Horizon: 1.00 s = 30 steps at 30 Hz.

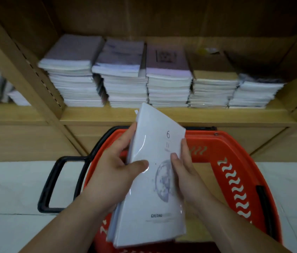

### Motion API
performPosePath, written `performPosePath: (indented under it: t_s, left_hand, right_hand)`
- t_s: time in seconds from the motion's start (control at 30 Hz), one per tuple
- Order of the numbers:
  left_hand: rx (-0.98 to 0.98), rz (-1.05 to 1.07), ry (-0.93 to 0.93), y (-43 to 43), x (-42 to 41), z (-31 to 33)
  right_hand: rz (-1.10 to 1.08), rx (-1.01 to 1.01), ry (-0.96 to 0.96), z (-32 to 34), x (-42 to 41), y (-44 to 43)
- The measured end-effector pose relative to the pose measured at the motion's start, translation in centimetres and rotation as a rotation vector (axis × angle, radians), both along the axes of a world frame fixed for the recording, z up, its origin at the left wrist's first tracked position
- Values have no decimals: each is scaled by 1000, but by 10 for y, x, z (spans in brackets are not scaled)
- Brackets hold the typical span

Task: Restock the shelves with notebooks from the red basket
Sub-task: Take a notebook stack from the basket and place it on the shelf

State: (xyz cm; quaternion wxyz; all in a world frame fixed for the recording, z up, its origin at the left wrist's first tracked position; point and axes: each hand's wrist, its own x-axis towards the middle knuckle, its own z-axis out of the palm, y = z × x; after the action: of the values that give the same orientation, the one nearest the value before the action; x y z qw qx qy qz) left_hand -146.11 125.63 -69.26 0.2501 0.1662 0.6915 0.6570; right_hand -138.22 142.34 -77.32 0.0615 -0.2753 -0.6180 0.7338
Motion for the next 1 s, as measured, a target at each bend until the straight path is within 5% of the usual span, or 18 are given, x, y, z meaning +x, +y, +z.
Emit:
performPosePath:
  t_s: [0.3, 0.67, 1.0]
  left_hand:
    - [189, 66, -251, -25, -29, 188]
    - [300, 161, -407, -95, -30, 420]
    - [205, 206, -419, -137, -83, 508]
  right_hand:
    - [-27, 81, -112, 178, -4, 2]
    - [-6, -282, -121, 460, -5, -49]
    - [65, -428, -164, 562, -14, -117]
